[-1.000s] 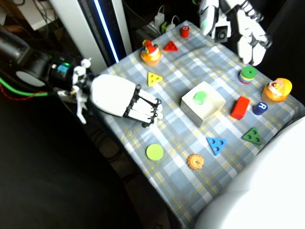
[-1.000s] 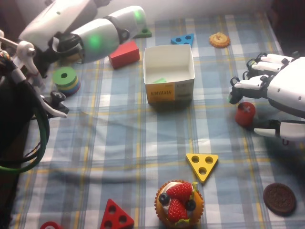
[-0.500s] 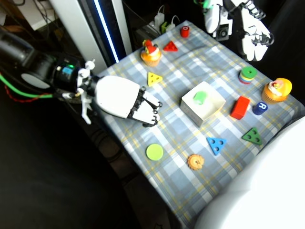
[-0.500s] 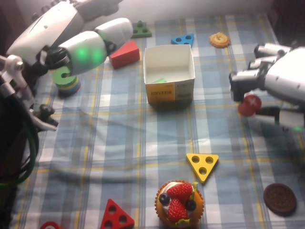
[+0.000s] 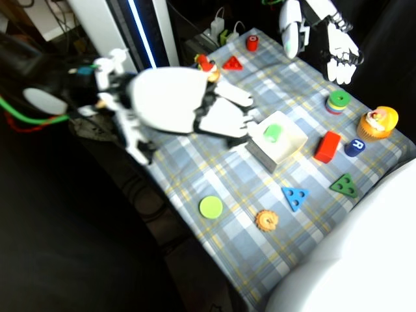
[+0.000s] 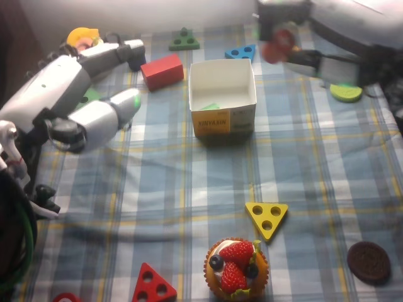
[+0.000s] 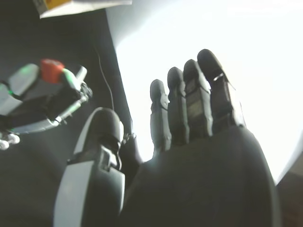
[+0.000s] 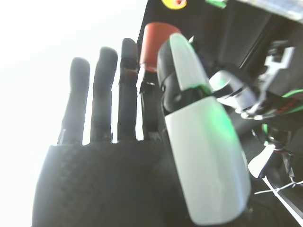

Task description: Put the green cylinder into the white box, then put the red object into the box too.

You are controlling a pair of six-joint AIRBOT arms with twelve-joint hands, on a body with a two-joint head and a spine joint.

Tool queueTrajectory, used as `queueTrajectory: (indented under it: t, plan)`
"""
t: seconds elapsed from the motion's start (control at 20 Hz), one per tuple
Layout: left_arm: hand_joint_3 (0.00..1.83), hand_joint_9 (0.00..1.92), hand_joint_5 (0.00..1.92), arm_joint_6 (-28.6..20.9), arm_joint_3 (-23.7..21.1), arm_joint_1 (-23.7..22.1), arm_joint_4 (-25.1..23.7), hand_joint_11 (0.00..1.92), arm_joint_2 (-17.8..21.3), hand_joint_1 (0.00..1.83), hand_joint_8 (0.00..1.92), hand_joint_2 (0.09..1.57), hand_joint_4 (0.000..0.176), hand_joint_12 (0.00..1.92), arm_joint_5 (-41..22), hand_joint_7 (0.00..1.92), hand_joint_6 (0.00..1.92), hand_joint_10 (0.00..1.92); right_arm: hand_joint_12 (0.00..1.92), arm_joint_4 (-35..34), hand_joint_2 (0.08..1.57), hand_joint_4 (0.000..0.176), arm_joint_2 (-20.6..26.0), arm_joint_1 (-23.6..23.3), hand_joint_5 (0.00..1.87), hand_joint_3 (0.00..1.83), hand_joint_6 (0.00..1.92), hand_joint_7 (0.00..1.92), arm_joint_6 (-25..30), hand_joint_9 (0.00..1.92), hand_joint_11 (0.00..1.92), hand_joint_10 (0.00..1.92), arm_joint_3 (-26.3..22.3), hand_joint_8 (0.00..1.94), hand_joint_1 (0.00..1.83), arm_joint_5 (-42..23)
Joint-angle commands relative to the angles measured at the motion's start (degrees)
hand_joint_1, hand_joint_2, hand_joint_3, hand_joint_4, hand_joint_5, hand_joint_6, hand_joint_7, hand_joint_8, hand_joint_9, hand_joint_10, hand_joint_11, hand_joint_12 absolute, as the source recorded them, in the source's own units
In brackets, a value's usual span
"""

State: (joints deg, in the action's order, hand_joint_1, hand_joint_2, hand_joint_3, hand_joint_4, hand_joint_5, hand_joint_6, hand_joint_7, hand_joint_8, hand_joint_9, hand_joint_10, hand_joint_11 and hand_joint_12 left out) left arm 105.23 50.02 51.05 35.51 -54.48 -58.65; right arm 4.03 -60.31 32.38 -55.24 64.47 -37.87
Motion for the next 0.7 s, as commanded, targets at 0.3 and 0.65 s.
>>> queueTrajectory:
  t: [0.3, 0.65]
  plan:
    - [0.00, 0.27, 0.46, -0.52, 0.75, -0.72, -2.05, 0.00, -1.24, 0.77, 0.00, 1.41, 0.026, 0.81, -6.03, 0.40, 0.00, 0.03, 1.87, 2.18, 1.28, 0.000, -8.71, -4.01, 0.59, 0.00, 1.42, 0.77, 0.21, 0.42, 0.04, 1.41, 6.47, 1.48, 1.16, 3.55]
    - [0.00, 0.29, 0.45, -0.52, 0.44, -0.65, -2.05, 0.00, -1.04, 0.97, 0.00, 1.40, 0.028, 0.84, -6.53, 0.40, 0.00, 0.02, 0.39, 2.02, 1.30, 0.018, -9.24, -4.31, 0.04, 0.00, 0.00, 0.07, 0.20, 0.06, 0.00, 0.09, 7.00, 0.00, 0.71, 5.64]
